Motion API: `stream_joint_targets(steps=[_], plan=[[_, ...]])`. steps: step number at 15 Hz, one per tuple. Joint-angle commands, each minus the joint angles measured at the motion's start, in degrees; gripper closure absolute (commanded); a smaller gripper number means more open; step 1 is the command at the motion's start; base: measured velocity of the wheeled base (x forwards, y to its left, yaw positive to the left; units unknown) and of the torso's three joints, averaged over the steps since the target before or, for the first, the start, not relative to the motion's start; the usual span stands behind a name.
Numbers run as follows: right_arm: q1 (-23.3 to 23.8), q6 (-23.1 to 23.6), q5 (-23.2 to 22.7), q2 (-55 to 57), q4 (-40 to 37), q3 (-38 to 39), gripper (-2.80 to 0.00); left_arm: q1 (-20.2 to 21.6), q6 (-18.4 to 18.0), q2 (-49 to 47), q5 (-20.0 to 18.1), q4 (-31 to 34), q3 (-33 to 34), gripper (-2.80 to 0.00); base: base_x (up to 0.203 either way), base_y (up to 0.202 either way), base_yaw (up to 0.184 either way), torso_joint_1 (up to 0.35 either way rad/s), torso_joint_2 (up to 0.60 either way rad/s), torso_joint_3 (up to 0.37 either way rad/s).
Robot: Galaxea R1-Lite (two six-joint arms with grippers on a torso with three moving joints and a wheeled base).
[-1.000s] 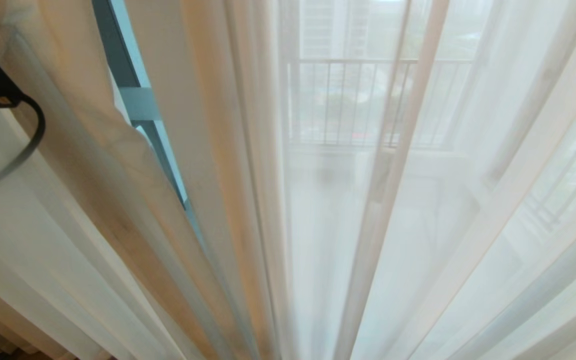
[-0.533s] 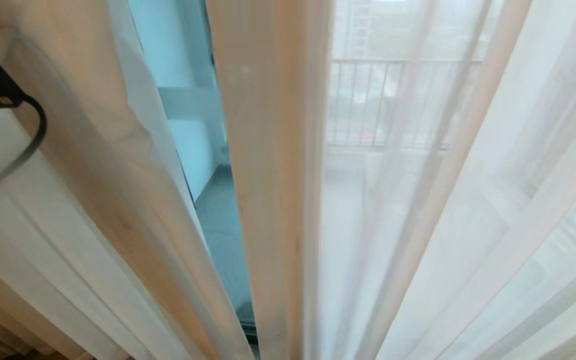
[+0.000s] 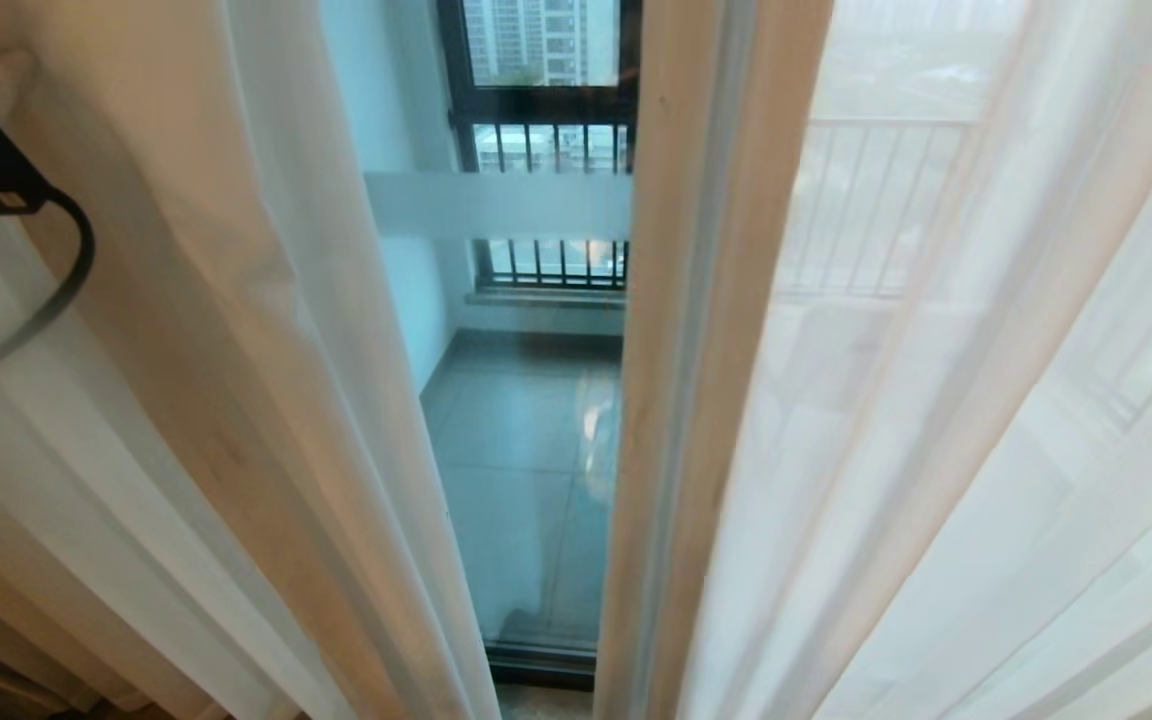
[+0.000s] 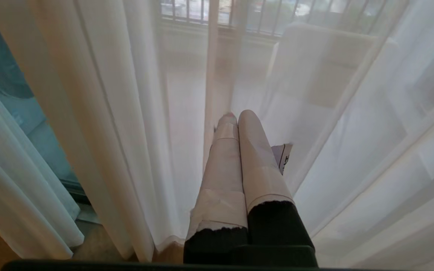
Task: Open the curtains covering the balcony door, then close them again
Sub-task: Pull the inner curtains open on both sides
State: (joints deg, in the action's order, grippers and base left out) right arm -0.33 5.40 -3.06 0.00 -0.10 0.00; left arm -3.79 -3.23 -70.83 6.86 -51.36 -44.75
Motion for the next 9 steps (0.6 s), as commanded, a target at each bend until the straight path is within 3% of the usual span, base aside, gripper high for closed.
stream_joint_targets(steps=[1, 9], plan=[[-0.02, 0.05, -0.02, 0.0, 0.01, 0.0, 0.0, -0.08, -0.02, -0.18, 0.08, -0.32, -0.43, 0.0, 0.0, 0.181, 0.004, 0.0, 0.0, 0.005], [-0.02, 0.05, -0.09, 0.0, 0.01, 0.0, 0.0, -0.83, -0.02, -0.19, 0.17, -0.32, -0.51, 0.0, 0.0, 0.185, 0.001, 0.003, 0.0, 0.004]])
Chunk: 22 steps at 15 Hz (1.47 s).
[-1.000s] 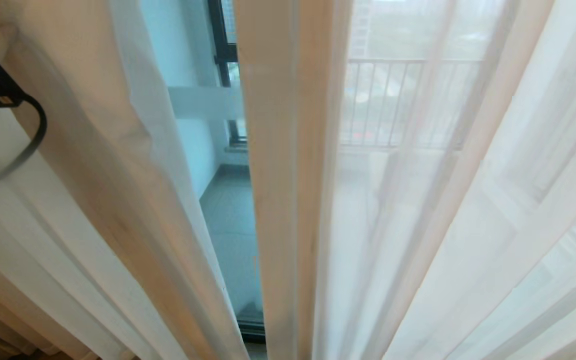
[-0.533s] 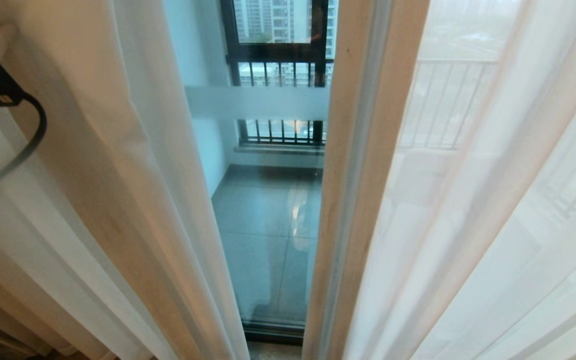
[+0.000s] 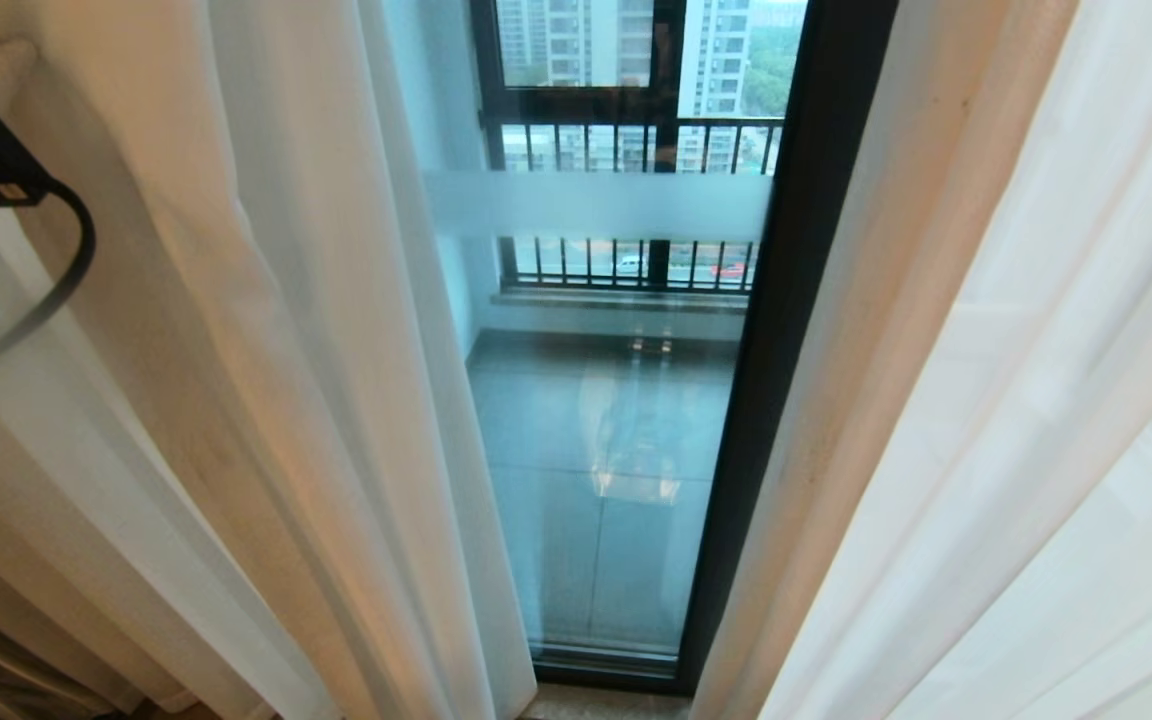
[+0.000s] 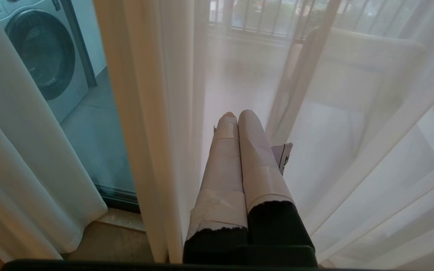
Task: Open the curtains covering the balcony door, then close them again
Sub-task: Pull the inner curtains open on both sides
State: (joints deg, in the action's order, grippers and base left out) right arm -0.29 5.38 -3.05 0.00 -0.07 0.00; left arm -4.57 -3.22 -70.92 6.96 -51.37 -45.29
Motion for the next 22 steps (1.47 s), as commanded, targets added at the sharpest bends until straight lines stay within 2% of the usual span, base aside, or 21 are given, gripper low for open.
stream_joint_targets(steps=[1, 22], plan=[[-0.06, 0.07, -0.03, 0.0, -0.01, 0.0, 0.0, -0.35, -0.03, -0.09, 0.07, -0.31, 0.02, 0.0, 0.0, 0.183, 0.004, -0.002, 0.0, 0.002], [-0.06, 0.07, -0.11, 0.0, -0.01, 0.0, 0.0, -0.79, -0.03, -0.09, 0.16, -0.31, 0.02, 0.0, 0.0, 0.183, 0.002, 0.003, 0.0, 0.003]])
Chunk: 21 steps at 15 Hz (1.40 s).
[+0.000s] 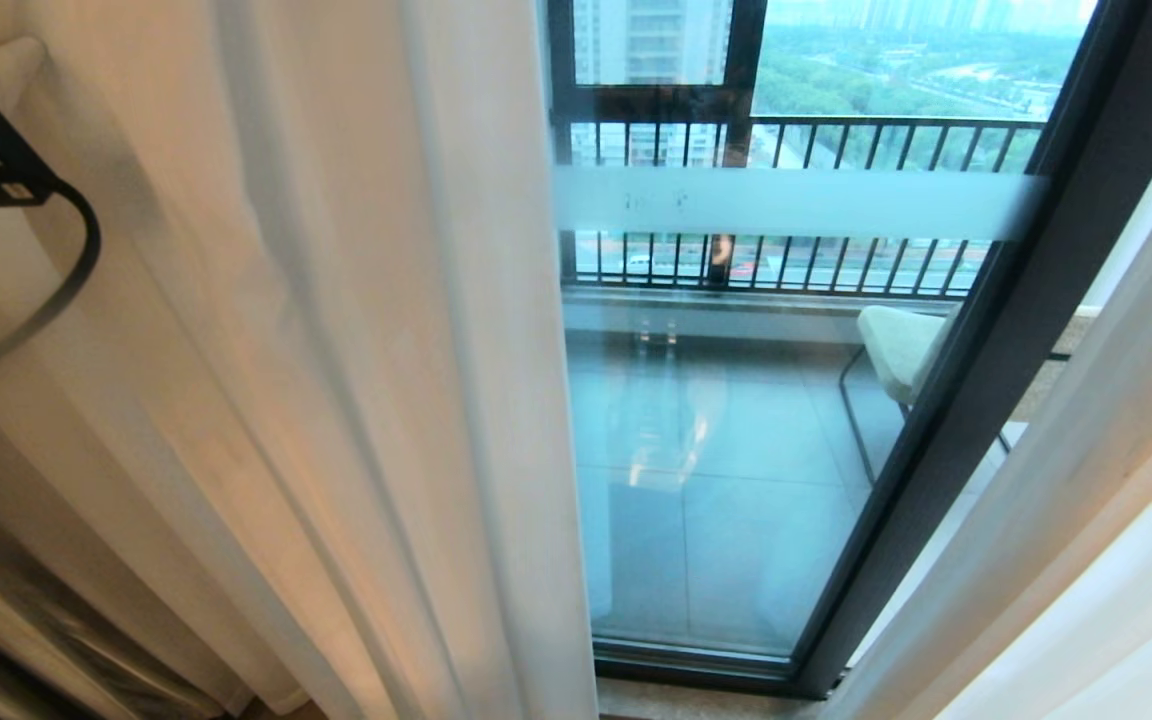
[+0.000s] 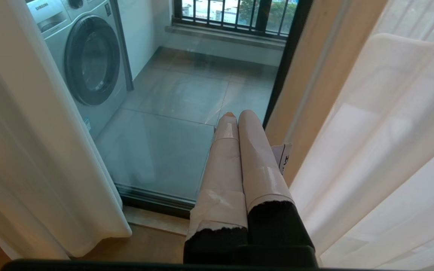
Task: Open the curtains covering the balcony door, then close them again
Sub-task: Pull the inner curtains open on both sides
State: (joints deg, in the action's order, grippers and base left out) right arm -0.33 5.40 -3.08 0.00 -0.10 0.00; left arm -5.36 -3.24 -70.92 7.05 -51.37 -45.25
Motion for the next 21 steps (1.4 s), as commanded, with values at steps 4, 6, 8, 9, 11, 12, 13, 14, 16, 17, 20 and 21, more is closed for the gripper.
stream_joint_targets(steps=[4, 6, 8, 9, 11, 12, 13, 14, 16, 17, 20, 21], plan=[[-0.02, 0.05, 0.01, 0.0, 0.01, 0.0, 0.0, 0.0, -0.01, -0.09, 0.07, -0.31, -0.01, 0.0, 0.0, 0.182, 0.001, 0.006, 0.0, 0.004], [-0.02, 0.05, -0.03, 0.0, 0.01, 0.0, 0.0, 0.0, -0.01, -0.09, 0.07, -0.39, -0.01, 0.0, 0.0, 0.186, 0.002, 0.004, 0.0, 0.004], [-0.02, 0.05, -0.06, 0.0, 0.01, 0.0, 0.0, 0.0, -0.01, 0.0, 0.07, -0.39, 0.03, 0.0, 0.0, 0.185, 0.0, 0.002, 0.01, 0.003], [-0.02, 0.05, -0.08, 0.0, 0.01, 0.0, 0.0, 0.0, -0.01, 0.0, 0.07, -0.39, 0.08, 0.0, 0.0, 0.19, 0.001, 0.001, 0.01, 0.001], [-0.02, 0.05, 0.0, 0.0, 0.01, 0.0, 0.0, 0.0, -0.01, -0.08, 0.07, -0.39, 0.08, 0.0, 0.0, 0.182, 0.0, 0.003, 0.0, 0.002], [-0.02, 0.05, -0.03, 0.0, 0.01, 0.0, 0.0, 0.0, -0.01, -0.03, 0.07, -0.39, 0.08, 0.0, 0.0, 0.183, -0.002, 0.002, 0.0, -0.002], [-0.02, 0.05, -0.01, 0.0, 0.01, 0.0, 0.0, 0.0, -0.01, -0.09, 0.07, -0.39, 0.16, 0.0, 0.0, 0.188, -0.002, 0.001, 0.0, 0.002], [-0.02, 0.05, -0.02, 0.0, 0.01, 0.0, 0.0, 0.0, -0.01, -0.09, 0.07, -0.39, 0.16, 0.0, 0.0, 0.182, -0.002, 0.001, 0.0, -0.001], [-0.02, 0.05, 0.01, 0.0, 0.01, 0.0, 0.0, 0.0, -0.01, -0.09, 0.07, -0.48, 0.16, 0.0, 0.0, 0.182, -0.001, 0.003, 0.0, 0.001], [-0.02, 0.05, -0.07, 0.0, 0.01, 0.0, 0.0, 0.0, -0.1, -0.09, 0.07, -0.74, 0.34, 0.0, 0.0, 0.179, -0.002, 0.002, 0.01, 0.002], [-0.02, 0.05, -0.08, 0.0, 0.01, 0.0, 0.0, -0.44, -0.19, -0.26, 0.07, -0.83, 0.0, 0.0, 0.0, 0.078, -0.001, 0.002, 0.0, 0.002], [-0.02, 0.05, 0.01, 0.0, 0.01, 0.0, 0.0, -0.44, -0.28, -0.27, 0.07, -0.83, -0.1, 0.0, 0.0, 0.0, 0.0, 0.0, 0.0, 0.0]])
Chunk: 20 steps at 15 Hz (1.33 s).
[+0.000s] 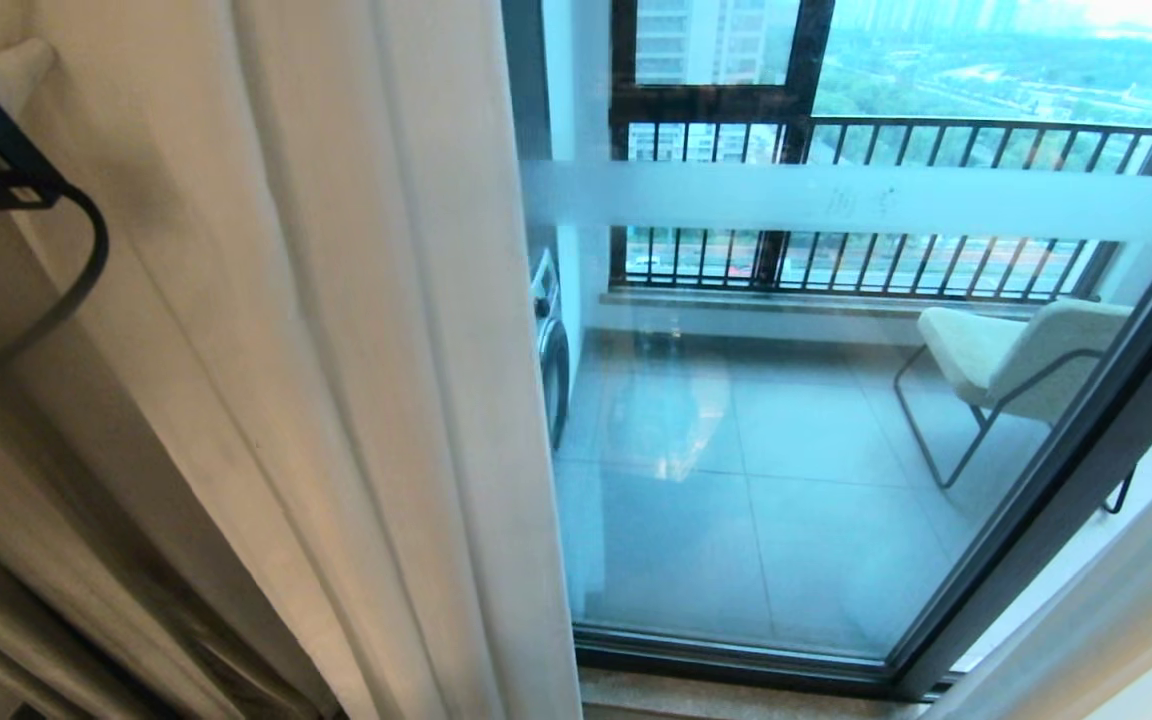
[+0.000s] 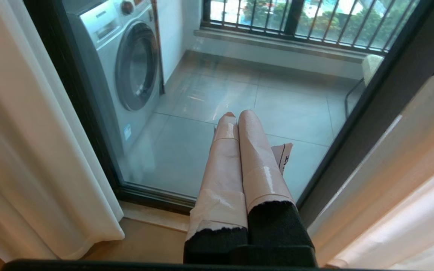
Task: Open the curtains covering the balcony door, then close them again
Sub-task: Pull the inner curtains open on both sides
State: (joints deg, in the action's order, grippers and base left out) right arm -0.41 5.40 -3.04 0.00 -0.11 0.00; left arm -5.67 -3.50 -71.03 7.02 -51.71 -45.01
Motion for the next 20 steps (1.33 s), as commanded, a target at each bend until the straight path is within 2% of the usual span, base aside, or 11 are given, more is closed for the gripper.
stream_joint_targets(steps=[1, 7, 13, 15, 20], plan=[[0.05, 0.05, -0.03, 0.0, 0.02, 0.0, 0.0, -0.13, -0.1, -0.16, 0.01, -0.49, -0.41, 0.0, 0.0, 0.0, 0.0, 0.0, 0.0, 0.0], [0.05, 0.05, -0.12, 0.0, 0.02, 0.0, 0.0, -2.01, -2.64, -0.95, 0.33, -0.16, -3.22, 0.0, 0.0, 0.0, 0.0, 0.0, 0.0, 0.0], [0.05, 0.05, -0.05, 0.0, 0.02, 0.0, 0.0, -1.72, -2.72, -6.17, 0.71, -0.06, -11.26, 0.0, 0.0, 0.0, 0.0, 0.0, 0.0, 0.0], [0.05, 0.05, -0.05, 0.0, 0.02, 0.0, 0.0, 0.65, -2.74, -6.87, 0.71, -0.07, -12.51, 0.0, 0.0, 0.0, 0.0, 0.0, 0.0, 0.0], [0.05, 0.05, -0.03, 0.0, 0.02, 0.0, 0.0, 10.3, -2.18, -7.4, 0.71, -0.58, -13.26, 0.0, 0.0, 0.0, 0.0, 0.0, 0.0, 0.0]])
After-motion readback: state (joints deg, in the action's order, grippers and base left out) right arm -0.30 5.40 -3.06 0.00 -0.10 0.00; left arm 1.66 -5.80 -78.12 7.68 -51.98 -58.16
